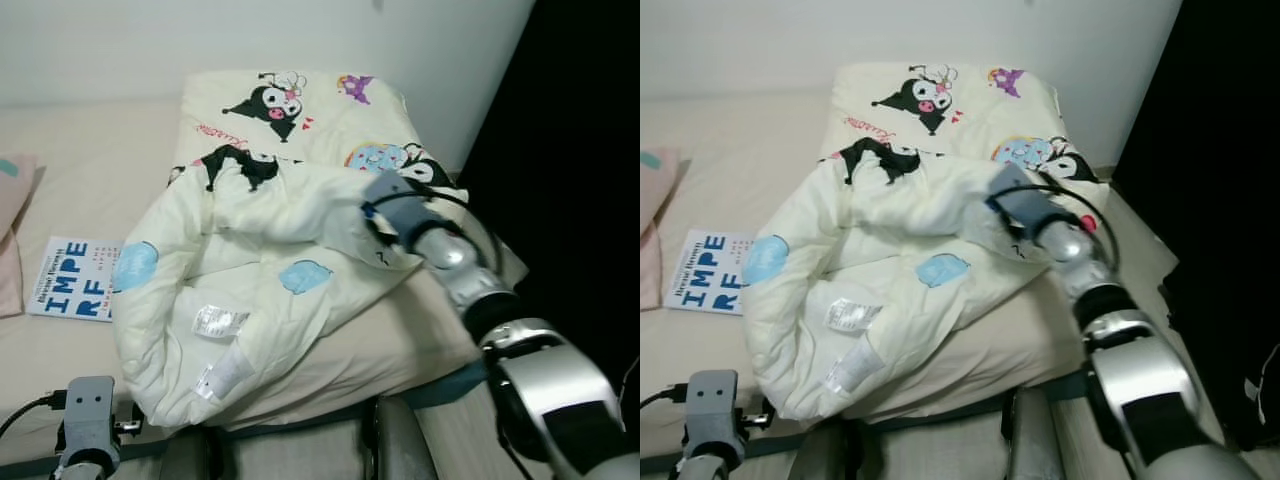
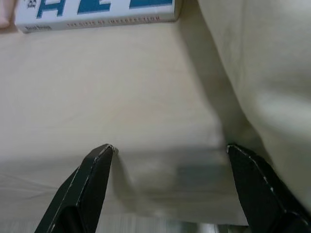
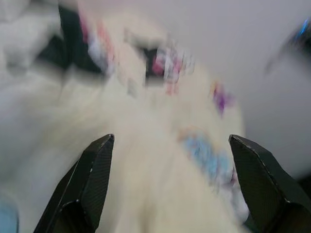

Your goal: Clean up the room

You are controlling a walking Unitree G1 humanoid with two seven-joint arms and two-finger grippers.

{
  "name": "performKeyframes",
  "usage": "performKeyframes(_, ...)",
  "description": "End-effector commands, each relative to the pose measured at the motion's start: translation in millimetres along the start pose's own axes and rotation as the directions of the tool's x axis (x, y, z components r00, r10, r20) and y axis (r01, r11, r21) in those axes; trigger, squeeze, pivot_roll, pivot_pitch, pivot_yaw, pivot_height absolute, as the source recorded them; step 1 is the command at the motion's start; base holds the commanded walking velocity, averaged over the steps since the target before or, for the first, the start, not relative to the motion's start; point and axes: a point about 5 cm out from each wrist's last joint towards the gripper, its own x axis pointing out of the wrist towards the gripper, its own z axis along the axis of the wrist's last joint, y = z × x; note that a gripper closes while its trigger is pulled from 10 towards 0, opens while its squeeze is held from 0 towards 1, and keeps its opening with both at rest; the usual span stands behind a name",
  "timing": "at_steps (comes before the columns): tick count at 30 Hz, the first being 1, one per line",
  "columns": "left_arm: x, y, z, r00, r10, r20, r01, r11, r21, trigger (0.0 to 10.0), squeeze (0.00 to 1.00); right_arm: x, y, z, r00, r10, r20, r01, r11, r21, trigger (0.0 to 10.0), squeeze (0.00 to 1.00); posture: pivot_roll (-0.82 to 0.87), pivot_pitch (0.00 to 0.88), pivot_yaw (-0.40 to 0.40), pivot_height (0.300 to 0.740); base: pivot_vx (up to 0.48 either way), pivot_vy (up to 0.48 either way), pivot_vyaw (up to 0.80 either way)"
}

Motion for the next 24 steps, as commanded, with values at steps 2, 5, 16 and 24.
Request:
performKeyframes(2,-5.9,-0.6,-9.2,0.999,-0.014,-0.038,0.014,1.0,0.012,10.0,0.0,5.4,-15.0,24.8,0.991,-0.098,0.095,0.105,0.992,-0.067,10.0,1.0,-0.02,0.198,-0.048,0.55,0.0,0.0,0.0)
performKeyframes(5,-6.0,-0.5,-9.4,0.999,-0.014,-0.039,0.014,1.0,0.013,10.0,0.0,6.0,-16.8,28.2,0.988,-0.109,0.107,0.119,0.989,-0.083,10.0,1.0,-0.02,0.198,-0.048,0.55,0.0,0.0,0.0)
performKeyframes(16,-9.2,-5.4,-14.4,0.998,-0.026,-0.058,0.028,0.999,0.019,10.0,0.0,0.6,55.8,95.9,0.868,0.24,0.435,-0.345,0.921,0.181,10.0,0.86,-0.02,0.191,-0.055,0.55,0.0,0.0,0.0)
performKeyframes(24,-9.9,-7.4,-15.0,0.998,-0.035,-0.058,0.036,0.999,0.022,10.0,0.0,-40.6,163.2,48.3,0.655,0.726,0.208,-0.752,0.653,0.087,10.0,0.0,-0.03,0.209,-0.054,0.55,0.0,0.0,0.0)
